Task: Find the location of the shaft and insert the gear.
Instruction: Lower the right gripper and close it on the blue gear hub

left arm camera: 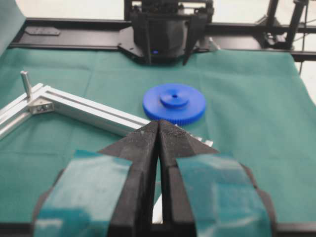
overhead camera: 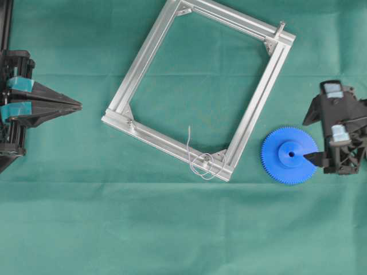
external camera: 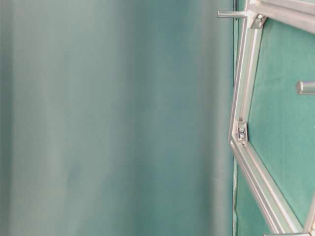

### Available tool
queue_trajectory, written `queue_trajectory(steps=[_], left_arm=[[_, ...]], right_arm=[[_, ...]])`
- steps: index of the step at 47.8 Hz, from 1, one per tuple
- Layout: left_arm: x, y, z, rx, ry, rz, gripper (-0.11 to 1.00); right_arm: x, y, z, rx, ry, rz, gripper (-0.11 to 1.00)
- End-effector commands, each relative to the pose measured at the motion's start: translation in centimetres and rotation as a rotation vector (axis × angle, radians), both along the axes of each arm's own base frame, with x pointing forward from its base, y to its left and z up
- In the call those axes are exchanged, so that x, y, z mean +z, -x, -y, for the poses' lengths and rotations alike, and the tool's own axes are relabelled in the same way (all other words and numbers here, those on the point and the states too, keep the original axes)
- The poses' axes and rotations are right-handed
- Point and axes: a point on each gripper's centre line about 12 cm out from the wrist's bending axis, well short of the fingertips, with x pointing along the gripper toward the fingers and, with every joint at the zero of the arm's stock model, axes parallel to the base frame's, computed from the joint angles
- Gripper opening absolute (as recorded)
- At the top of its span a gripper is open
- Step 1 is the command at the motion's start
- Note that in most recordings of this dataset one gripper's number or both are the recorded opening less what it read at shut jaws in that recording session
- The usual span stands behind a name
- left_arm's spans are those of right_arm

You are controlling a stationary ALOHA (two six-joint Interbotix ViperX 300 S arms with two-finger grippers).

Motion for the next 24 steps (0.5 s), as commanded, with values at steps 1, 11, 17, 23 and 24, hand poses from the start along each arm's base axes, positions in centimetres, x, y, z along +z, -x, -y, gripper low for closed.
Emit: queue_trajectory(steps=[1,11,17,23,24], left_arm=[[0.8,-0.3,0.0,0.002,0.003,0.018,0.01],[0.5,-0.5,0.0,0.002,0.006,0.006,0.01],[0.2,-0.7,0.0,0.003,0.008,-0.009,0.01],[0.1,-0.9,0.0,0.003,0.009,-0.017,0.01],[0.1,-0.9,0.0,0.003,0.008,-0.017,0.01]], right_arm=[[0.4,-0.7,-0.4,0.012,0.0,0.018,0.92],[-1.0,-0.9,-0.7,0.023,-0.002,0.028,0.92],[-2.2,-0.9,-0.7,0.025,-0.002,0.026,0.92],[-3.2,-0.7,-0.7,0.025,-0.001,0.018,0.92],[-3.3,-0.8,-0.7,0.025,-0.001,0.02,0.92]])
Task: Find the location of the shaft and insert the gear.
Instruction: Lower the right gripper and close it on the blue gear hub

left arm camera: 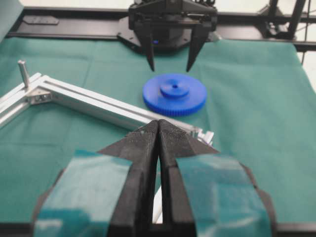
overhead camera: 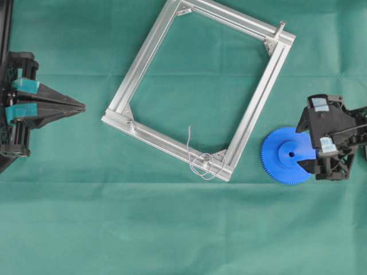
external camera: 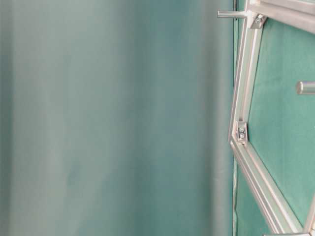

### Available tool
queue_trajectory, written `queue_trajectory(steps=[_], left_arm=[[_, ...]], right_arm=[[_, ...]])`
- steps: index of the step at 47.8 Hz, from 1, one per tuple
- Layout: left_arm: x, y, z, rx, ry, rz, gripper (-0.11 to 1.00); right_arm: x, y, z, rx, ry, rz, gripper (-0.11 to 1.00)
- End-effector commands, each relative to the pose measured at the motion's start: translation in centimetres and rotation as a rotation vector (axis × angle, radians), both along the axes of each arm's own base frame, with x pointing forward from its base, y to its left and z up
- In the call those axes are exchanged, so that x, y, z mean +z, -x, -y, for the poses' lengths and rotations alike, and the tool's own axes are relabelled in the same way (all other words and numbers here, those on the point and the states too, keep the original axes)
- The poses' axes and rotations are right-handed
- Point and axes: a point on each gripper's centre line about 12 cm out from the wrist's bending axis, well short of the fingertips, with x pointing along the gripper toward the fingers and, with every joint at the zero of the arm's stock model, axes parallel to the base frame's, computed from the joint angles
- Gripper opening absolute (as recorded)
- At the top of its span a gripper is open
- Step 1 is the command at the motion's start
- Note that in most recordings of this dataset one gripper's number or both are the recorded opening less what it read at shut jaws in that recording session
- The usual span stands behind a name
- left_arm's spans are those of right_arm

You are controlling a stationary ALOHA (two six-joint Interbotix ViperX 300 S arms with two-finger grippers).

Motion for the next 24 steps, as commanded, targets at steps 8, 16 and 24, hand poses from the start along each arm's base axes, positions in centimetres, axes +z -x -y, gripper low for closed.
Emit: queue_trajectory(steps=[8,16,24], left_arm=[[0.7,-0.4,0.0,0.002,0.003,0.017,0.01],[0.7,-0.4,0.0,0.003,0.004,0.015,0.01],[0.7,-0.4,0.0,0.003,0.004,0.015,0.01]], right_arm=[[-0.8,-0.6,-0.1,0.003,-0.003,0.038,0.92],[-1.8,-1.0,-0.1,0.003,-0.002,0.026,0.92],[-2.7,-1.3,-0.3,0.006,-0.001,0.011,0.92]])
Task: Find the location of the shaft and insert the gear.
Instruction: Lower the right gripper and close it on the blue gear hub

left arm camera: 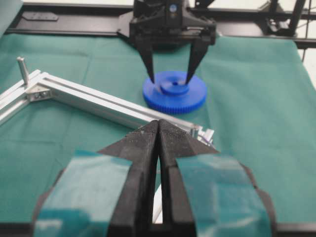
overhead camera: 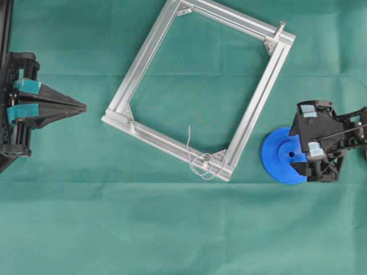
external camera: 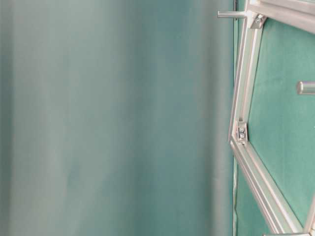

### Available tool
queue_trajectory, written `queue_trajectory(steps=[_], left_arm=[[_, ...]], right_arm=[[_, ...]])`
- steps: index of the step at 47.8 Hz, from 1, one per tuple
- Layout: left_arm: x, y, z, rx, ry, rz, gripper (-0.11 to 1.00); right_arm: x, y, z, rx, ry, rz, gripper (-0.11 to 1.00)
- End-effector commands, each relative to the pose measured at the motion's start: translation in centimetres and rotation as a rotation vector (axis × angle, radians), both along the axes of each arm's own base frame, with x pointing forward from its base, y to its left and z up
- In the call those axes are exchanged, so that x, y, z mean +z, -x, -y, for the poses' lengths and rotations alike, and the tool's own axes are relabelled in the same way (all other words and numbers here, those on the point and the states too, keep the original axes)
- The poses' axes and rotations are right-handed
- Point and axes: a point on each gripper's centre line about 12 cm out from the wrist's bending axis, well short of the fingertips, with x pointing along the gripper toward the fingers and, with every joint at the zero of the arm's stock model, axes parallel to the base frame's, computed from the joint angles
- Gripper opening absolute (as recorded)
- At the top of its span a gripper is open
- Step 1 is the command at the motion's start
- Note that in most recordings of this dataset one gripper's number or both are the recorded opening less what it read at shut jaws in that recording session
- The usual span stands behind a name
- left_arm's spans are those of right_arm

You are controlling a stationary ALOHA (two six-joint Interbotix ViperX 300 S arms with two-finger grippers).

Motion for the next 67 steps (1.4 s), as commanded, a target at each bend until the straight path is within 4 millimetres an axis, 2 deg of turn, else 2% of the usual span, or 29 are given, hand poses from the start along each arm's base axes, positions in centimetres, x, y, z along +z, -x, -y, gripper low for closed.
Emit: queue_trajectory(steps=[1,24,53,59,64,67], left_arm=[[0.9,-0.3,-0.1,0.004,0.004,0.022,0.01],[0.8,-0.3,-0.1,0.004,0.006,0.02,0.01],[0.8,-0.3,-0.1,0.004,0.006,0.018,0.01],[0.7,-0.3,-0.1,0.004,0.004,0.017,0.01],[0.8,-0.3,-0.1,0.004,0.006,0.02,0.01],[0.8,-0.3,-0.1,0.004,0.004,0.02,0.01]], right_arm=[[0.1,-0.5,-0.2,0.008,-0.002,0.02,0.92],[-0.8,0.1,-1.5,-0.016,-0.031,-0.017,0.92],[-0.8,0.2,-1.5,-0.022,-0.032,-0.018,0.91],[-0.8,0.2,-1.5,-0.021,-0.032,-0.018,0.87],[-0.8,0.2,-1.5,-0.021,-0.032,-0.018,0.73],[-0.8,0.2,-1.5,-0.022,-0.032,-0.02,0.71]])
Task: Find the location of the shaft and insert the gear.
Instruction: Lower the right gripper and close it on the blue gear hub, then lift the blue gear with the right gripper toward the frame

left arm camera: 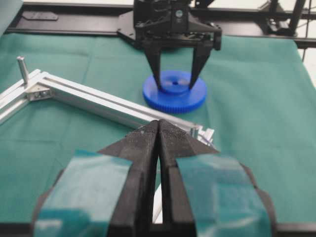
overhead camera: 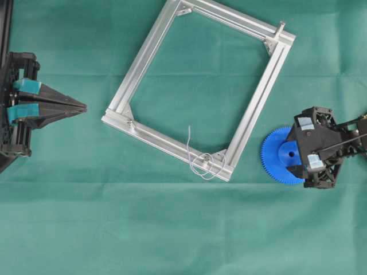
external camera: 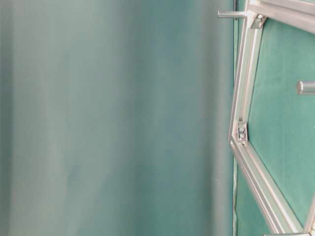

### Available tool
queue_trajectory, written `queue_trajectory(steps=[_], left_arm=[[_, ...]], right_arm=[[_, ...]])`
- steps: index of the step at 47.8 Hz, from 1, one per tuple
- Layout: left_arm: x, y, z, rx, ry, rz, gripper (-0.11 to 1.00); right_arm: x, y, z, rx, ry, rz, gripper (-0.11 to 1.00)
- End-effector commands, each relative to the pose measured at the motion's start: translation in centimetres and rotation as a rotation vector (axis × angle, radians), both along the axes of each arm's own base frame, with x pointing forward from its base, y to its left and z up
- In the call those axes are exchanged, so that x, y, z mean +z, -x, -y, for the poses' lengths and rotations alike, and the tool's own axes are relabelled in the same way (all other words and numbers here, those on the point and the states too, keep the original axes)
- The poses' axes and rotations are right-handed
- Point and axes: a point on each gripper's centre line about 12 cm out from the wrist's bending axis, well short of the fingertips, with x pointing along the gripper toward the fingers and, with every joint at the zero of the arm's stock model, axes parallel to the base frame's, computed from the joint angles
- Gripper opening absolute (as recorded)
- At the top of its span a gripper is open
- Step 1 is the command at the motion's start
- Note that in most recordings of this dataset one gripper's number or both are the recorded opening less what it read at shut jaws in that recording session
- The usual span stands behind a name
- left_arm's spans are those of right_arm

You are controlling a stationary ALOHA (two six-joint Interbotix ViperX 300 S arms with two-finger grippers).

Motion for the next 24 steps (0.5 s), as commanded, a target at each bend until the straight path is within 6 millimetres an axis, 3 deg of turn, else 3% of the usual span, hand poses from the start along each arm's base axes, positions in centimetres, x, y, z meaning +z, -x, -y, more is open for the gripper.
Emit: queue_trajectory(steps=[1,24], left_arm=[[0.8,-0.3,0.0,0.002,0.003,0.018,0.01],[0.8,-0.3,0.0,0.002,0.004,0.02,0.01]], right_arm=[[0.1,0.0,-0.2,0.003,-0.003,-0.002,0.71],[1.3,-0.3,-0.3,0.001,0.0,-0.025,0.71]])
